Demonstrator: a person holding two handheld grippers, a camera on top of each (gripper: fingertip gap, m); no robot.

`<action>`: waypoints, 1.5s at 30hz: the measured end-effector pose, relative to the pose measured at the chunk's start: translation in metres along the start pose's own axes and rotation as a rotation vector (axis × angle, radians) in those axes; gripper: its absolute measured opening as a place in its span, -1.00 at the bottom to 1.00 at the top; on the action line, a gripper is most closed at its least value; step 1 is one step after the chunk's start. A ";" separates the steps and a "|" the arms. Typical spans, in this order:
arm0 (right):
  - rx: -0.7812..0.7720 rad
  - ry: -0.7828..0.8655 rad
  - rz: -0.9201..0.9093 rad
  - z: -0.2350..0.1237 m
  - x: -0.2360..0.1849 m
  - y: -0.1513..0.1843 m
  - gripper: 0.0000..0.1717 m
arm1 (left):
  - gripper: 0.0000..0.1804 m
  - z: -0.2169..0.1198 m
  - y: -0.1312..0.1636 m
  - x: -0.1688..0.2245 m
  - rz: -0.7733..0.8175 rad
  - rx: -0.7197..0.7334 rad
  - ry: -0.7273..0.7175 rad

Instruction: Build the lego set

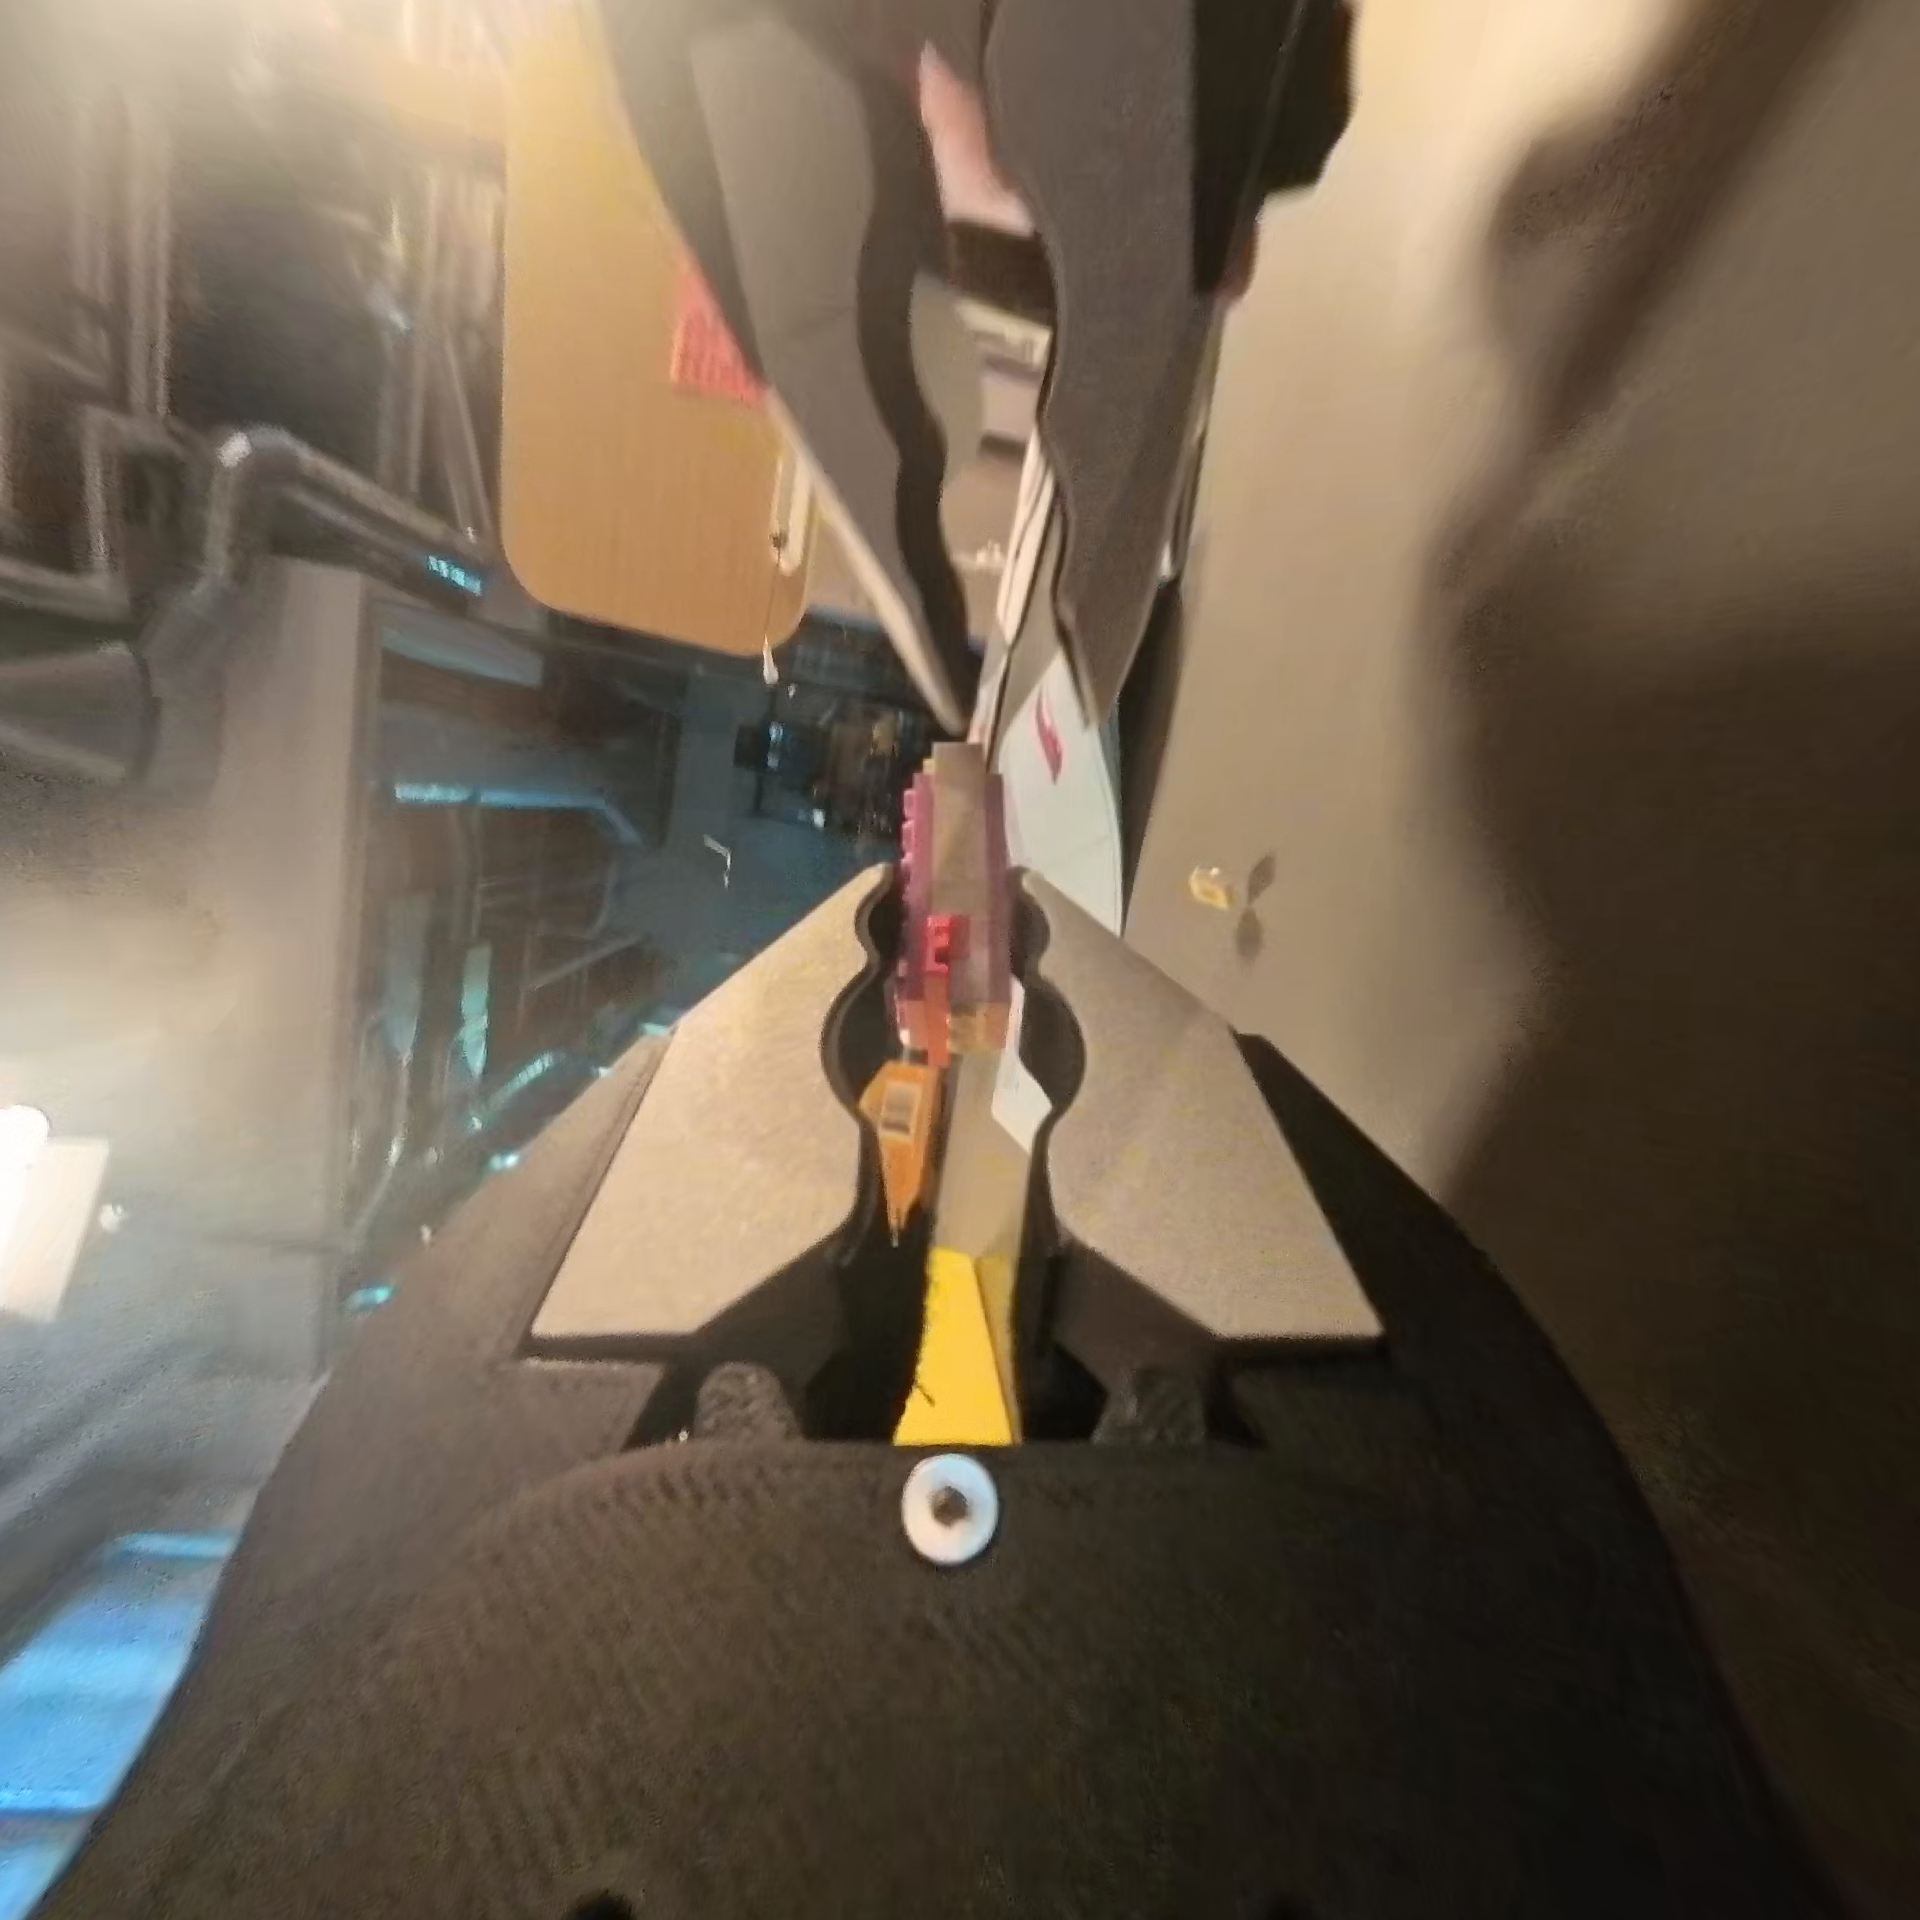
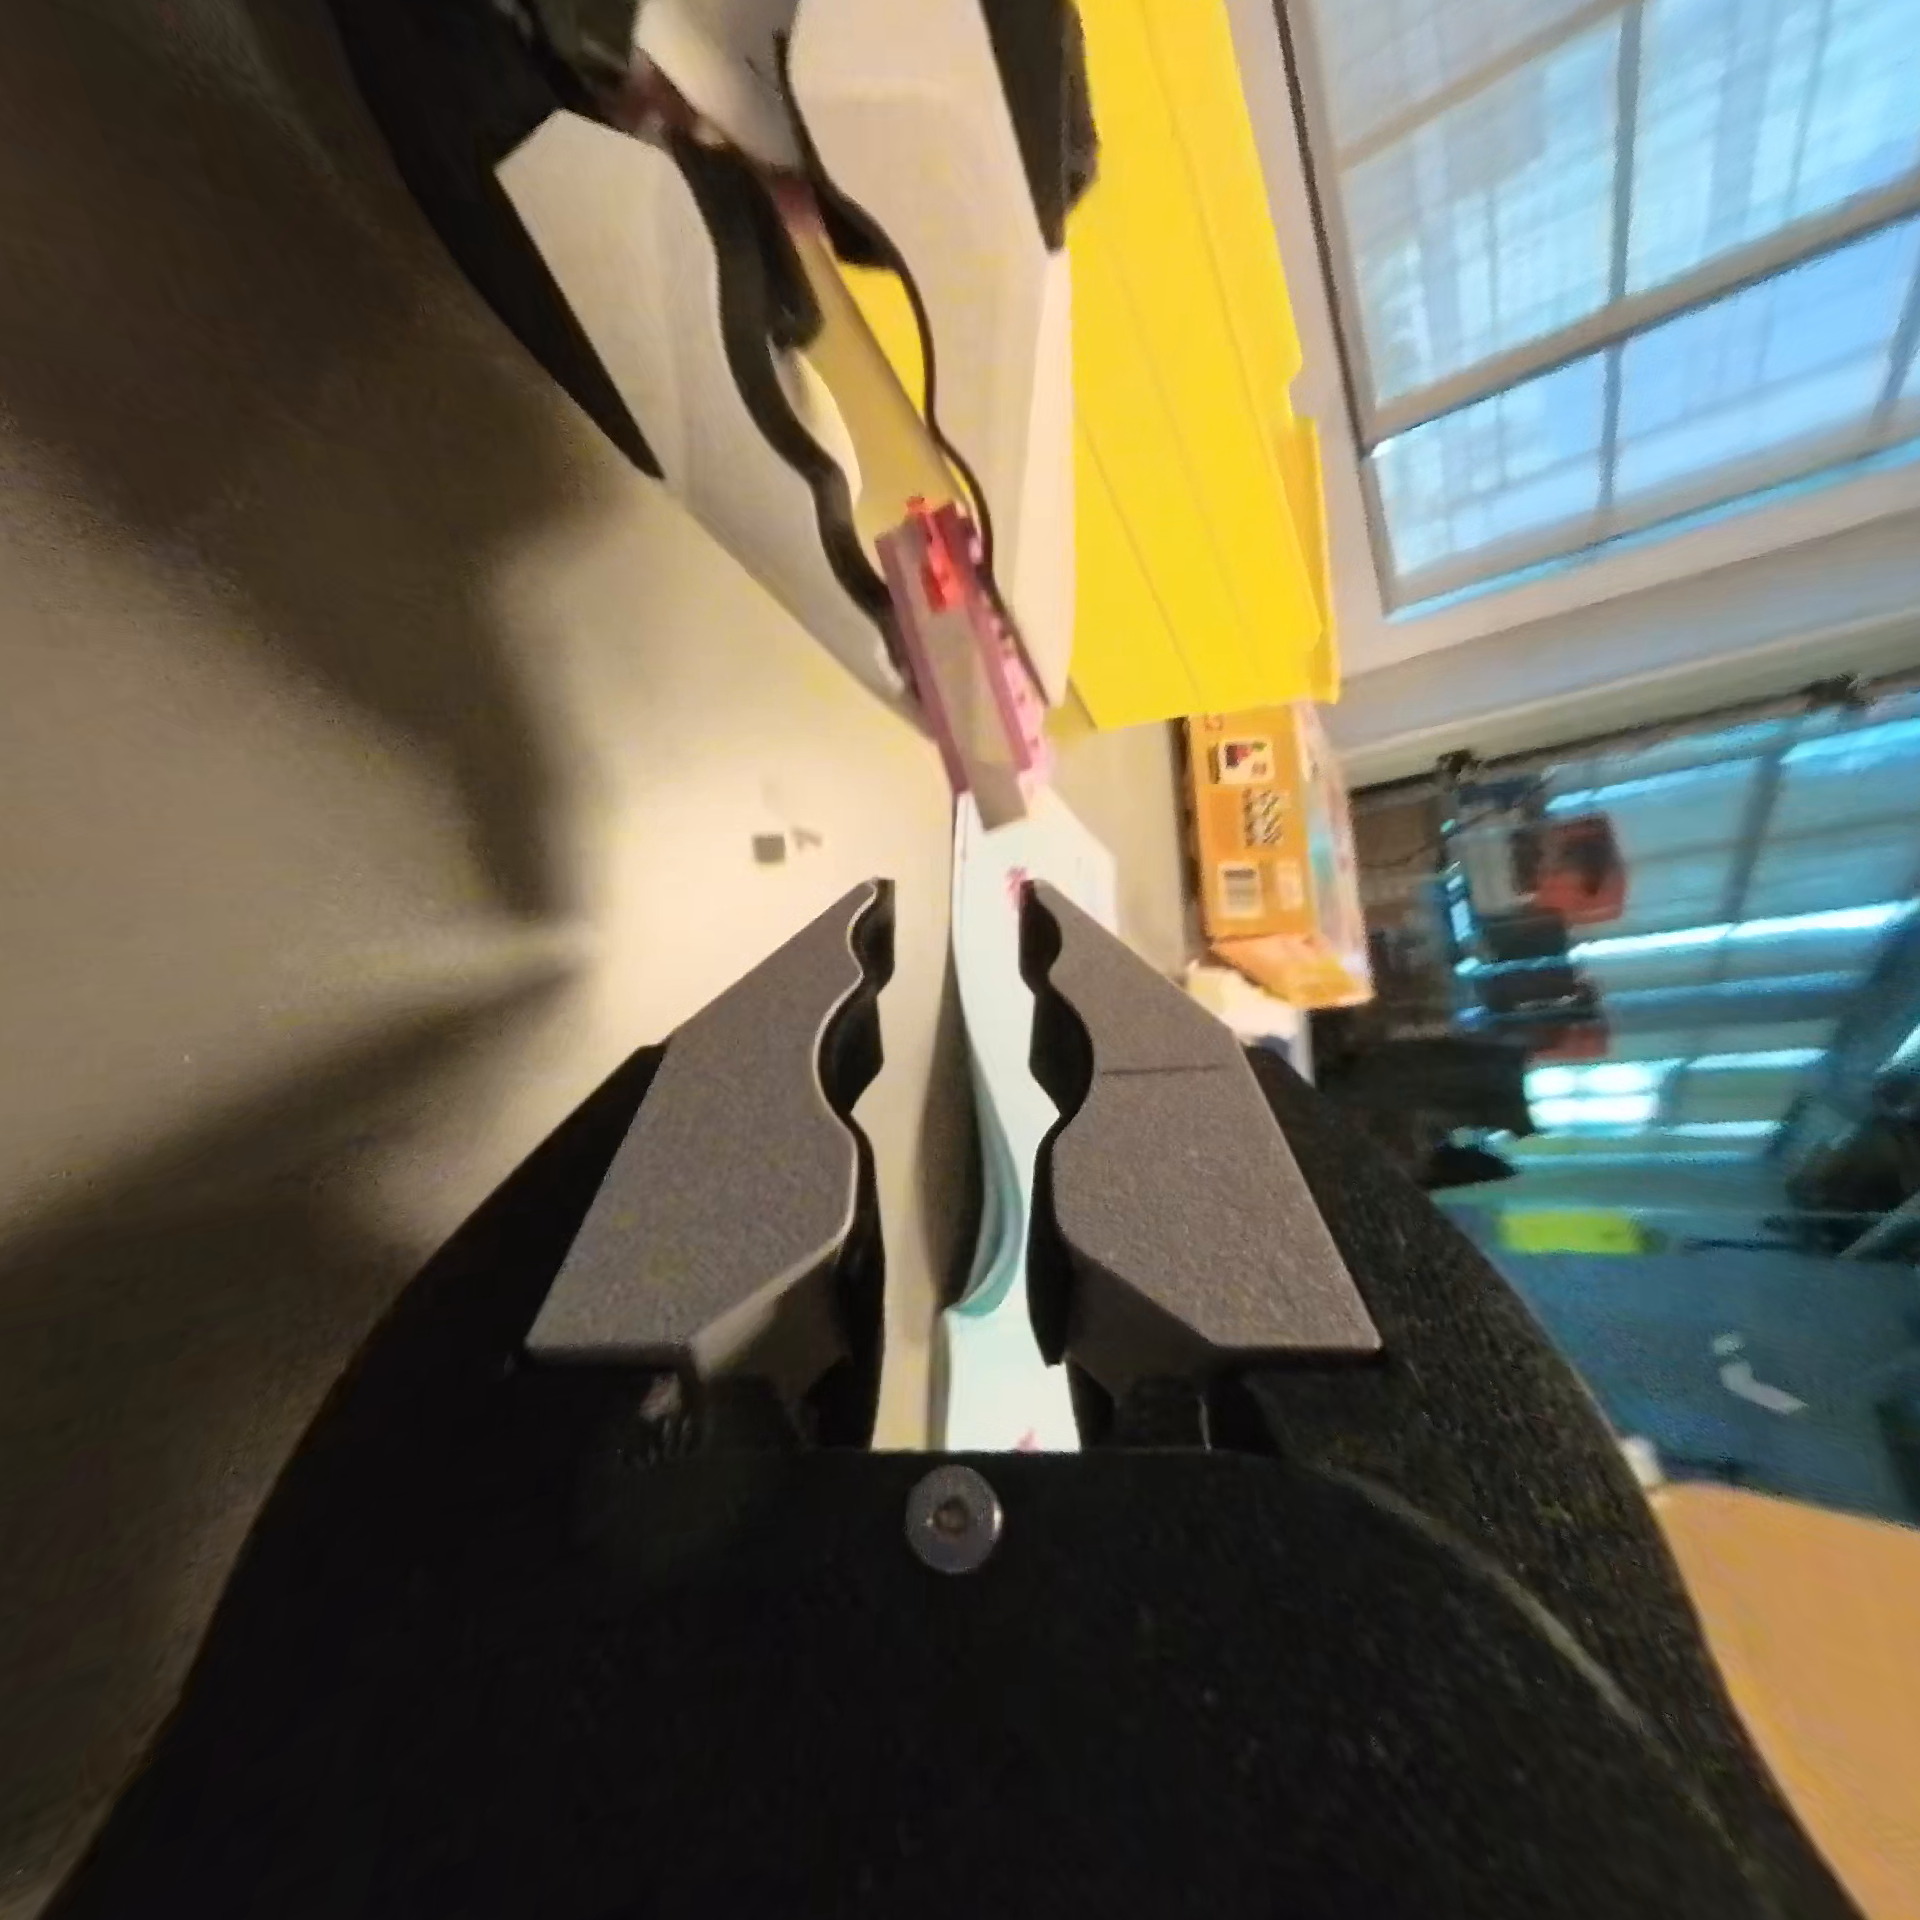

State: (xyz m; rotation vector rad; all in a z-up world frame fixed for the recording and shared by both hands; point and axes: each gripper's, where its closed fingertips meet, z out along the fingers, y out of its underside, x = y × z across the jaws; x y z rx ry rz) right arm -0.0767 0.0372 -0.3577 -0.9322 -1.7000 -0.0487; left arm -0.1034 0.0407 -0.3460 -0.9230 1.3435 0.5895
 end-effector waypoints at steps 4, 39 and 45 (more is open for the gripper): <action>0.016 -0.255 0.495 0.005 -0.022 0.013 -0.75 | -0.79 0.004 0.021 -0.011 -0.088 -0.099 -0.039; -0.089 -0.487 0.803 -0.016 -0.033 0.039 -0.71 | -0.79 0.008 0.021 0.000 -0.093 -0.090 0.032; -0.107 -0.522 0.798 -0.006 -0.042 0.029 -0.85 | -0.79 0.008 0.021 0.003 -0.088 -0.090 0.043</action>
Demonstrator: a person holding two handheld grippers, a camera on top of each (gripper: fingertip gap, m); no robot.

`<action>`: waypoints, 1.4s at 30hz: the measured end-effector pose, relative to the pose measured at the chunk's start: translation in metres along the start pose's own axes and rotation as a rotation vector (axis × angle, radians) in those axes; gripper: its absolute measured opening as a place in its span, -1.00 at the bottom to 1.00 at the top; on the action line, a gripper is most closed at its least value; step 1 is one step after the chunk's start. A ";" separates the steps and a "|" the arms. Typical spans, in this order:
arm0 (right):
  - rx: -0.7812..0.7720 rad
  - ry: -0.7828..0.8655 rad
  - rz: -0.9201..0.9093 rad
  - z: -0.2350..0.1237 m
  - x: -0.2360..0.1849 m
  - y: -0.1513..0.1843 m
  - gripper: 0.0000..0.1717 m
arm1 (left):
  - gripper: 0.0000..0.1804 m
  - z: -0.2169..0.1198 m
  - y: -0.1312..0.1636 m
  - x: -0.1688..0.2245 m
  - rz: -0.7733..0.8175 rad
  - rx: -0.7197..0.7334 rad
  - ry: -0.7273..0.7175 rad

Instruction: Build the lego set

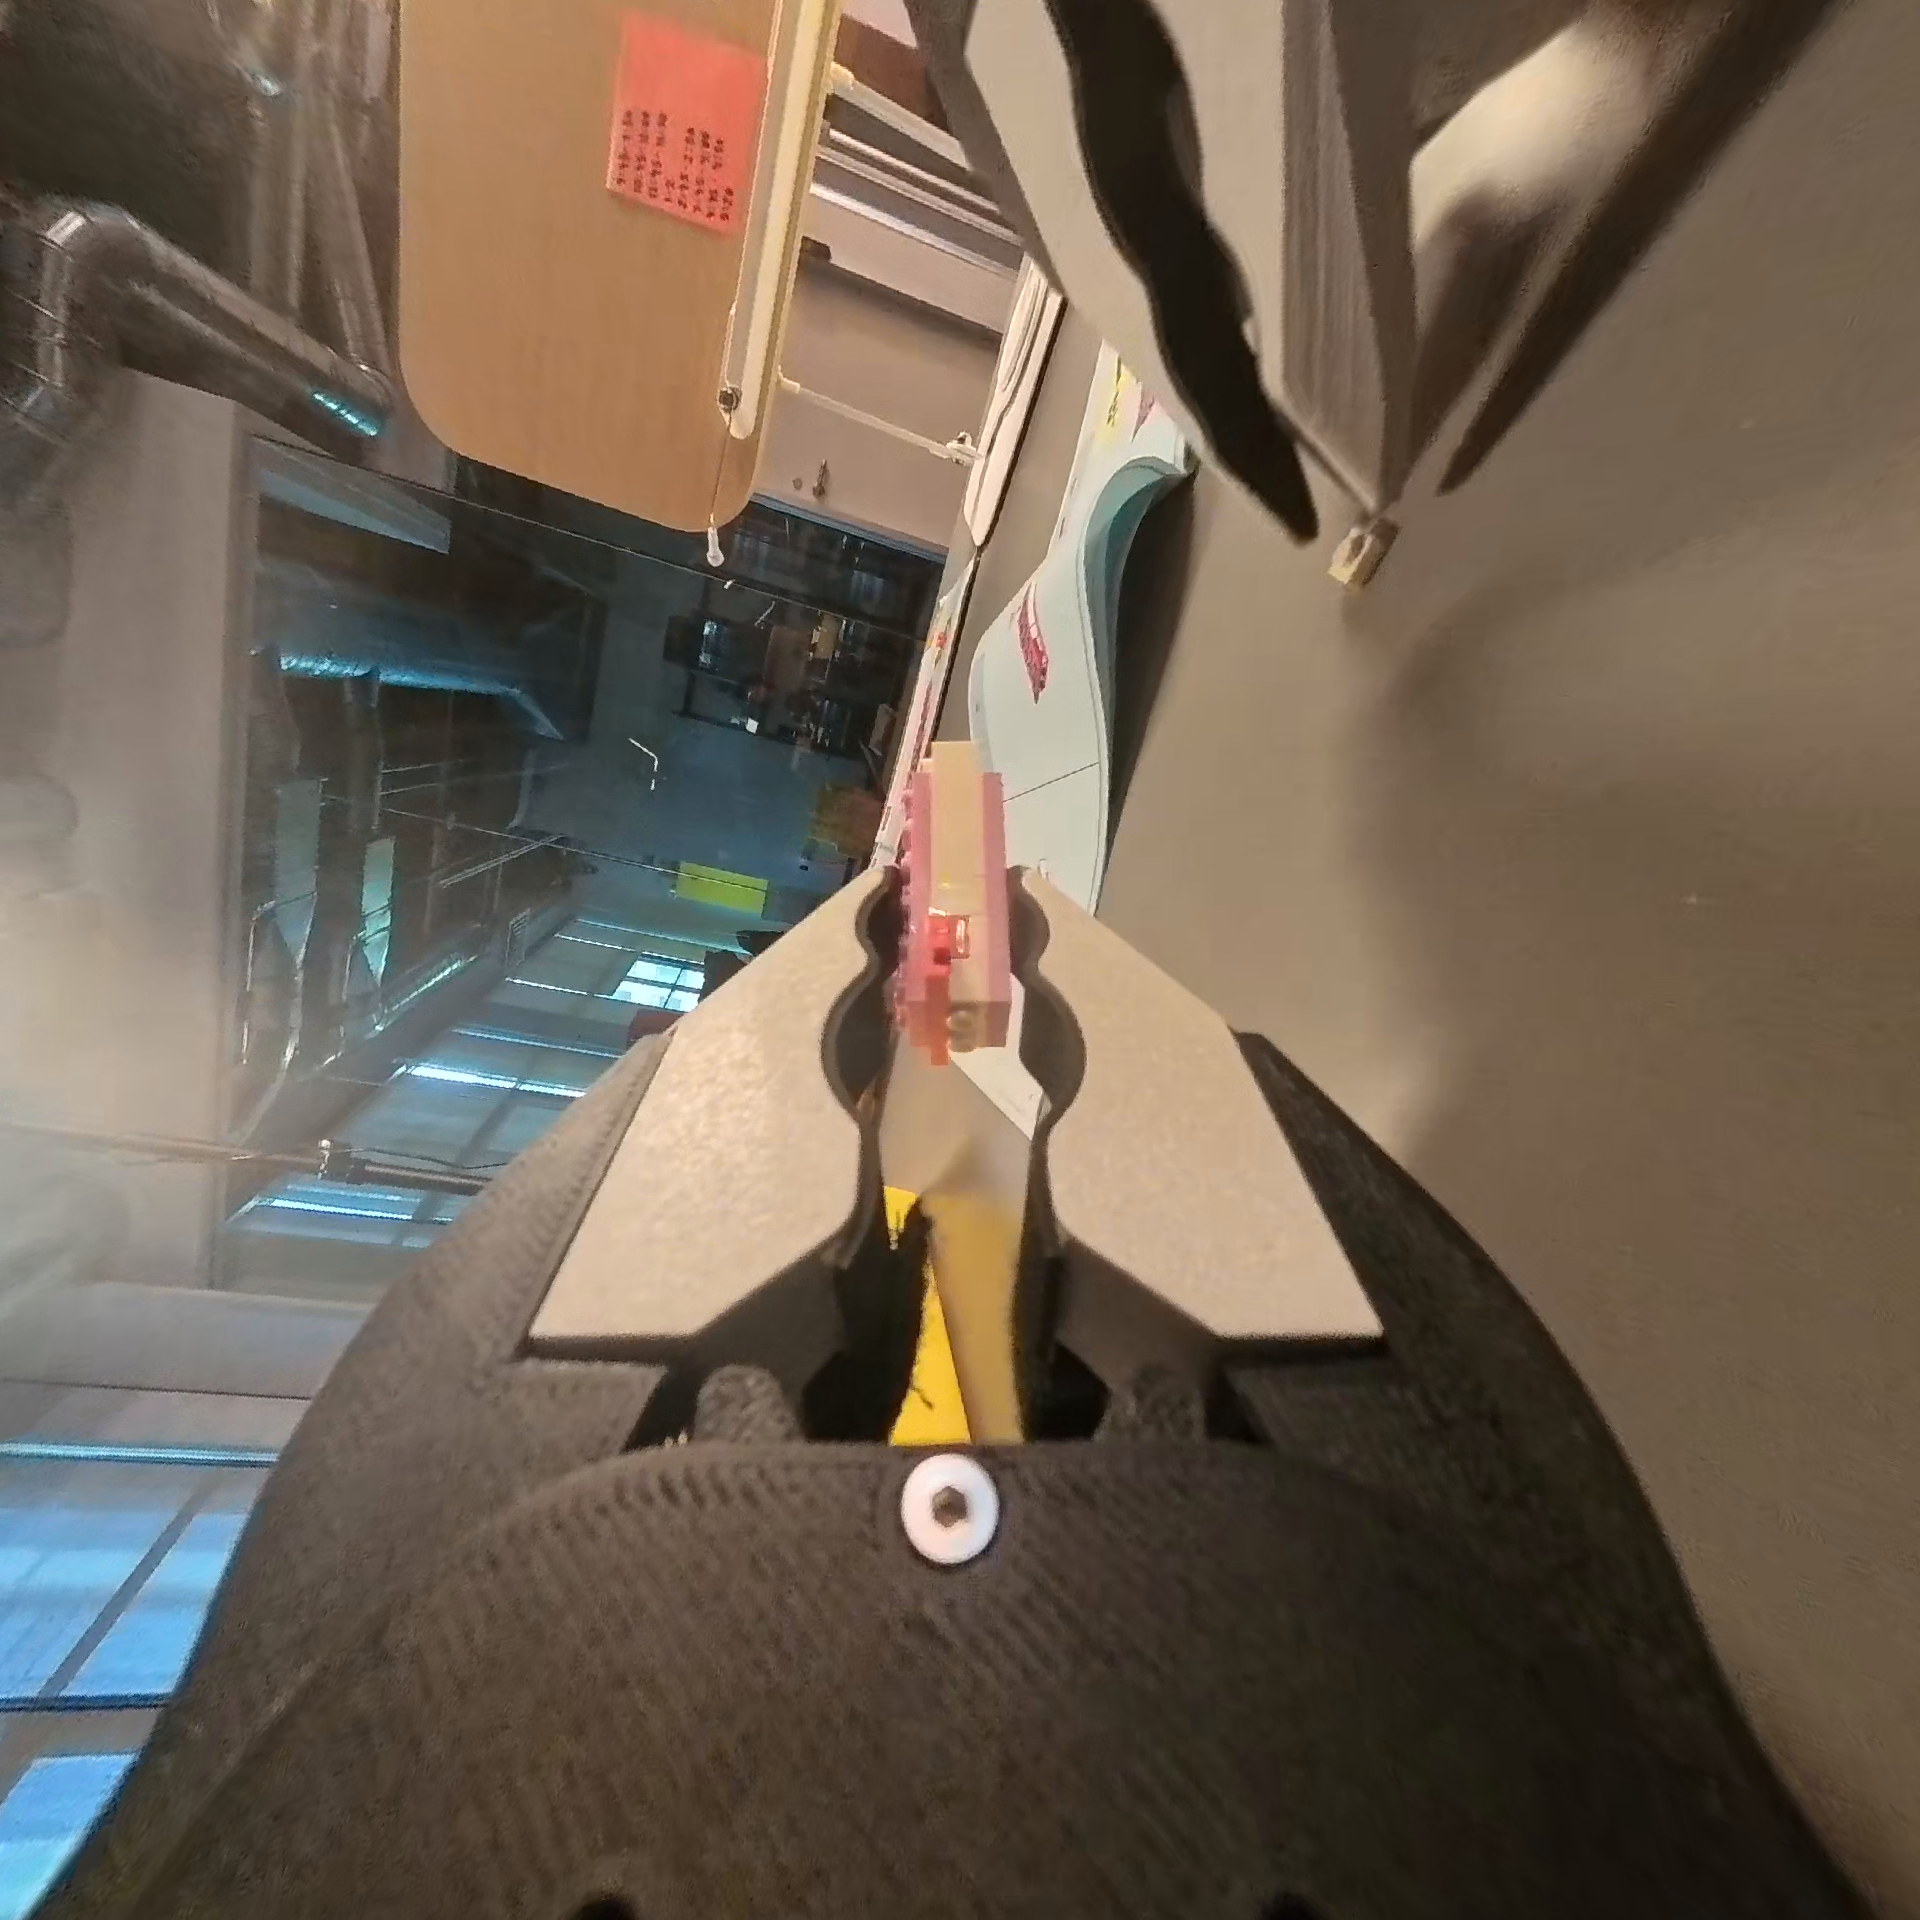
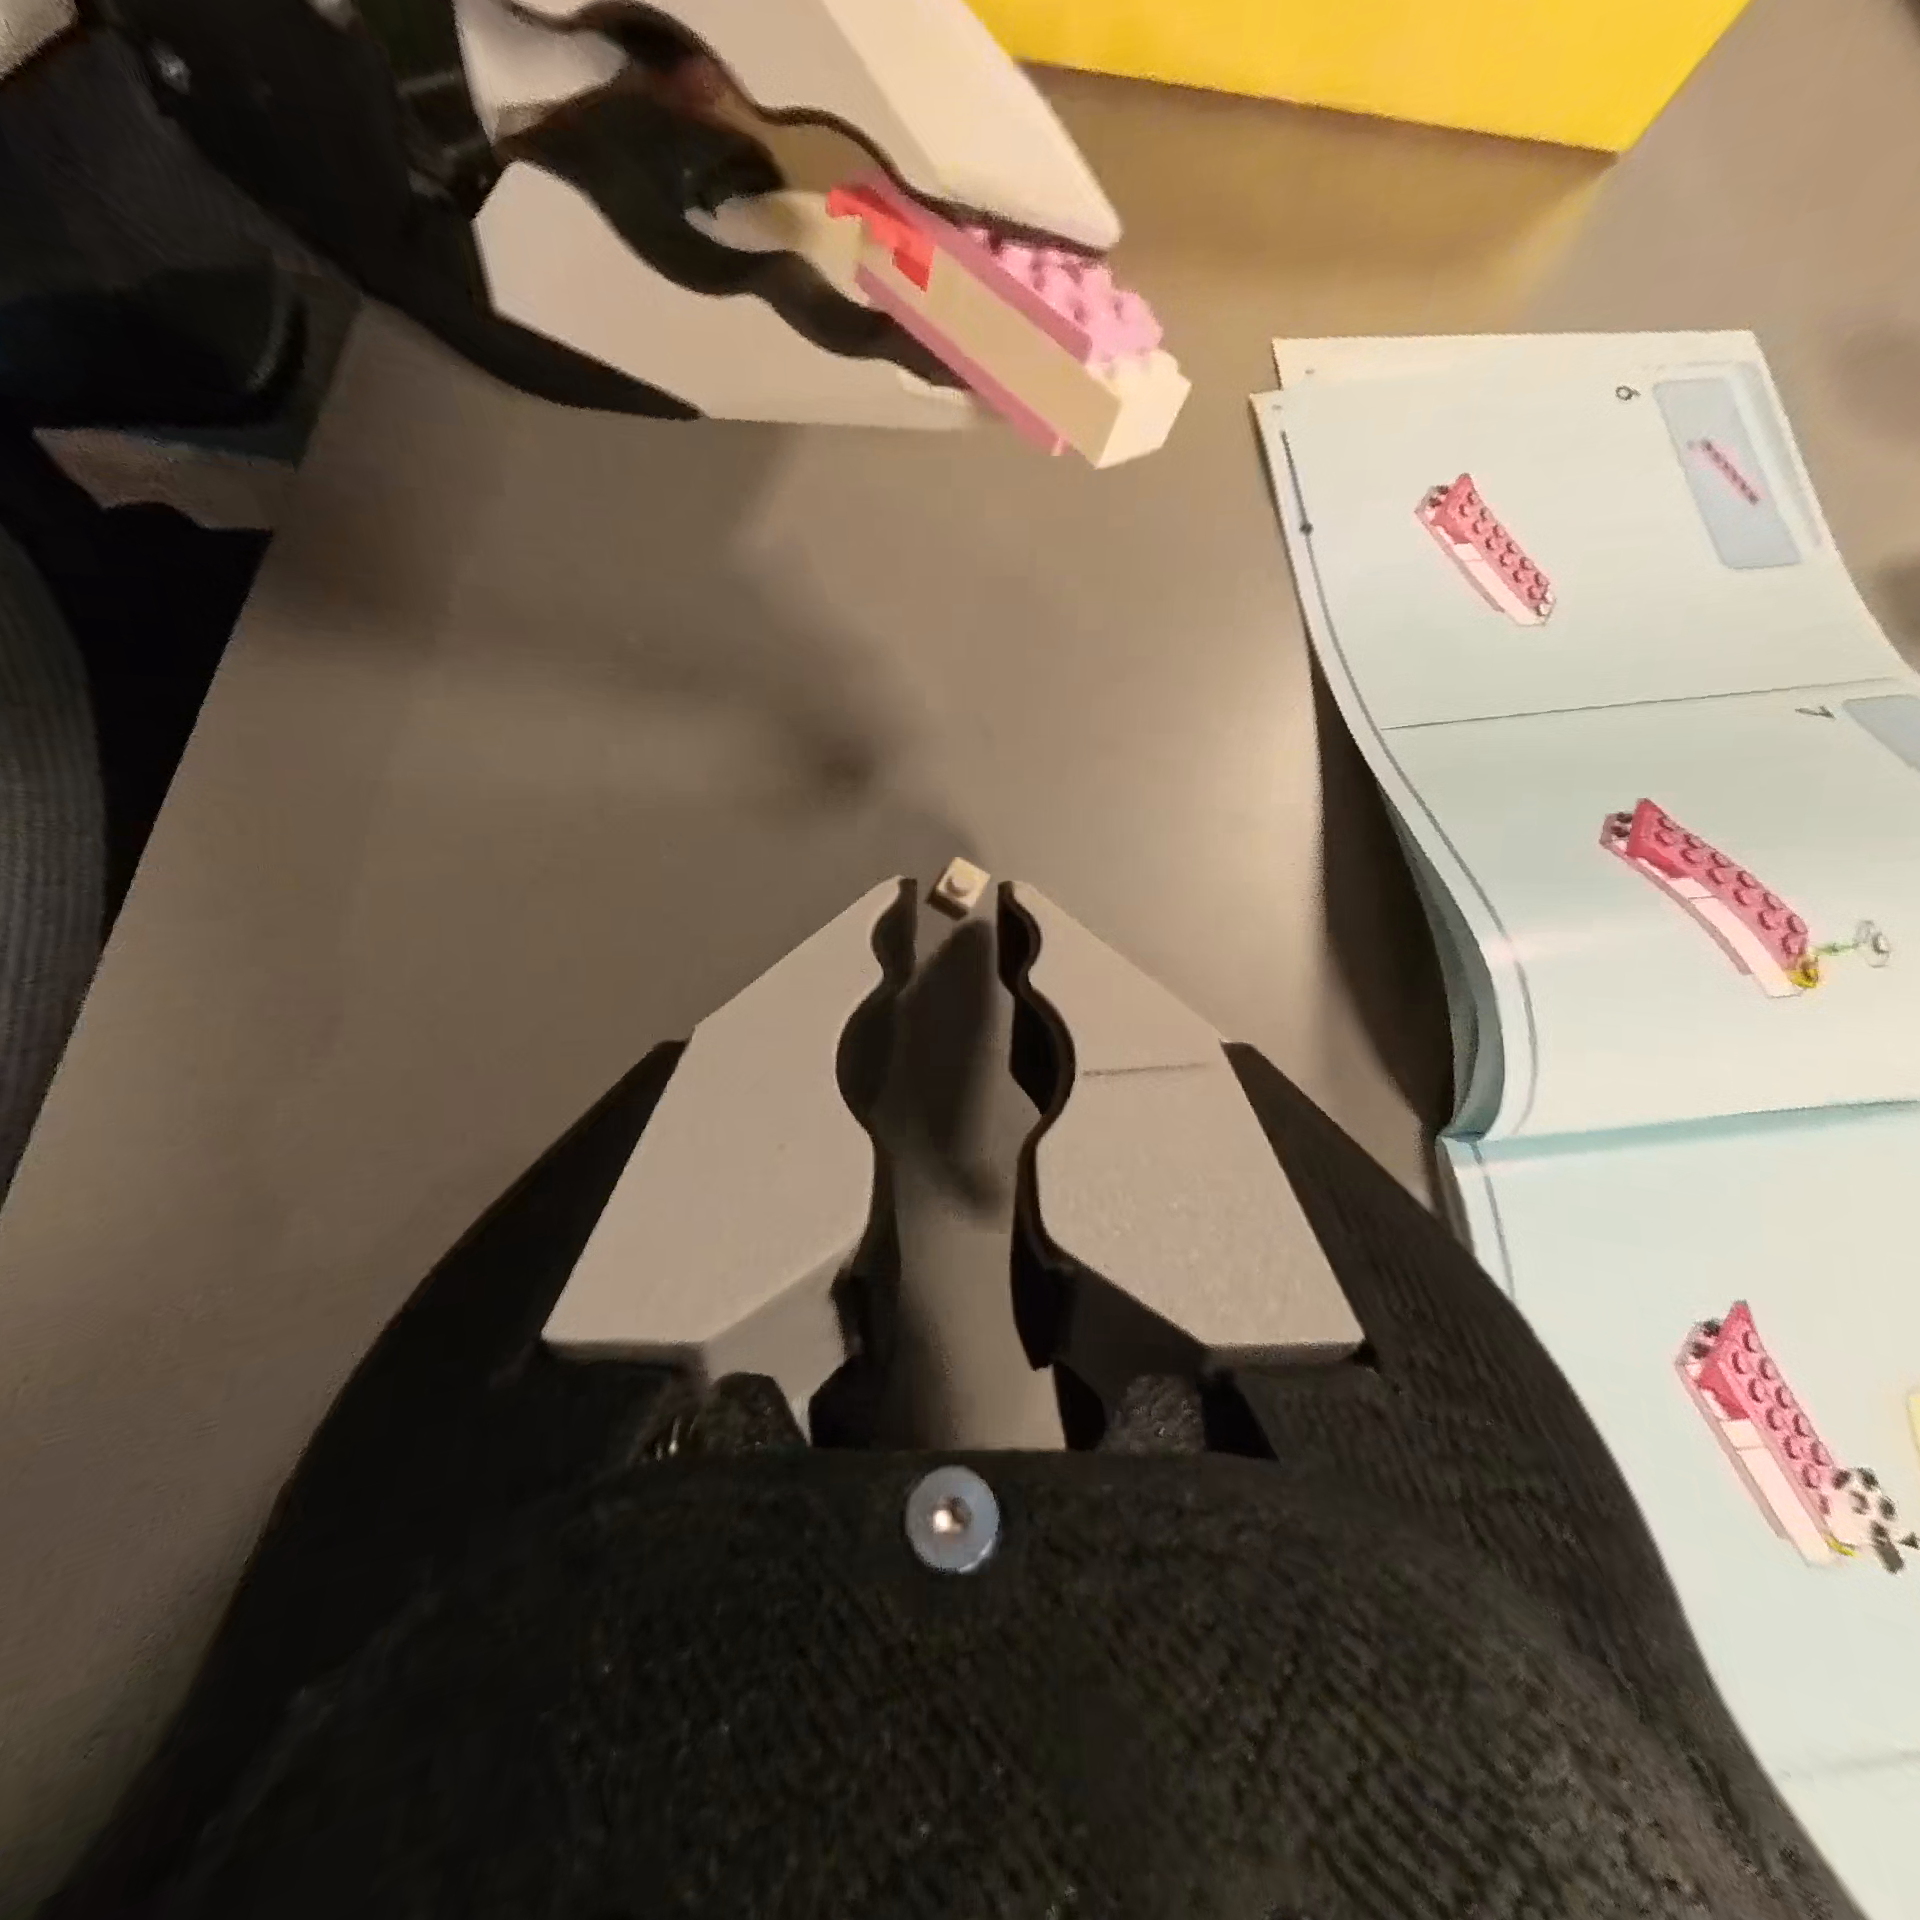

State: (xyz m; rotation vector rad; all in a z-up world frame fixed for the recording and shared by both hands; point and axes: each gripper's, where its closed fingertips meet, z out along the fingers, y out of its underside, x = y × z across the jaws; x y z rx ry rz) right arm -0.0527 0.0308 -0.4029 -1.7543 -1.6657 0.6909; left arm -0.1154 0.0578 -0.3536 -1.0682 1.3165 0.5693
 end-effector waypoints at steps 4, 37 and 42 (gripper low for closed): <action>-0.014 0.001 0.061 0.006 0.002 0.000 -0.88 | -0.80 -0.001 -0.001 0.002 0.011 0.006 0.006; -0.036 -0.336 -0.404 -0.031 -0.028 -0.065 -0.94 | -0.80 -0.029 -0.056 0.008 0.356 0.279 -0.138; -0.029 -0.338 -0.425 -0.030 -0.029 -0.064 -0.94 | -0.80 -0.030 -0.058 0.009 0.363 0.283 -0.138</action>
